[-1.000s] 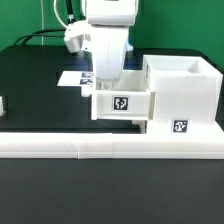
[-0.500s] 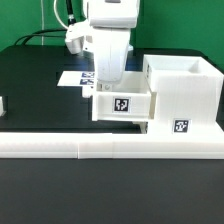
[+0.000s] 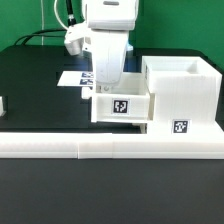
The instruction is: Assemble drawer
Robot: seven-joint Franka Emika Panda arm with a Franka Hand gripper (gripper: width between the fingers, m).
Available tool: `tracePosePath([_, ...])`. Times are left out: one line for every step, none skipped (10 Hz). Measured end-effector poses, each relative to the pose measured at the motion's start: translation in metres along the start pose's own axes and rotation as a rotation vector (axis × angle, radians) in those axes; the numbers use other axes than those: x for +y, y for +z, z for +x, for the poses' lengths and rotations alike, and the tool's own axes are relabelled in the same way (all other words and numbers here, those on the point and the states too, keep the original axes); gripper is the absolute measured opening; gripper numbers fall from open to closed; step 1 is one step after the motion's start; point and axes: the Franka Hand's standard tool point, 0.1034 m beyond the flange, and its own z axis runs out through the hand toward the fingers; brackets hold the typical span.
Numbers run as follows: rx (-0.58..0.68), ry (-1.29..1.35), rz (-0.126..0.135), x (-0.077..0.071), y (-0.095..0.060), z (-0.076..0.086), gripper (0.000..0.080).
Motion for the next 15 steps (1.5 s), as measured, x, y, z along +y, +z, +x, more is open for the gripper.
tracePosePath([0.0,0.0,-0.002,0.0007,-0.0013,0.0001,0.0042])
tracePosePath([0.0,-0.001,-0.003,0.0011,-0.003,0.0006,0.0042])
tracePosePath([0.0,-0.002,-0.003,0.001,-0.003,0.0009,0.0042])
tracePosePath([0.001,-0.001,-0.006,0.0011,-0.0014,0.0006,0.0042])
tracePosePath([0.005,0.0,-0.029,0.0026,-0.0004,0.0011,0.0042])
tracePosePath([0.005,0.0,-0.028,0.0017,0.0005,0.001,0.0042])
tracePosePath([0.005,-0.003,-0.028,0.0017,0.0006,0.0011,0.0042])
tracePosePath([0.002,-0.021,-0.028,0.0013,0.0011,0.0027,0.0042])
tracePosePath([-0.003,-0.035,-0.028,0.0013,0.0007,0.0056,0.0042])
tracePosePath([-0.003,-0.029,-0.026,0.0007,0.0003,0.0072,0.0042])
tracePosePath([-0.001,-0.008,-0.028,0.0002,0.0006,0.0065,0.0042])
tracePosePath([-0.001,-0.008,-0.028,0.0003,0.0009,0.0065,0.0042])
tracePosePath([-0.001,-0.008,-0.028,0.0003,0.0009,0.0065,0.0042])
tracePosePath([-0.001,-0.008,-0.028,0.0003,0.001,0.0064,0.0042])
tracePosePath([-0.001,-0.008,-0.028,0.0003,0.001,0.0064,0.0042])
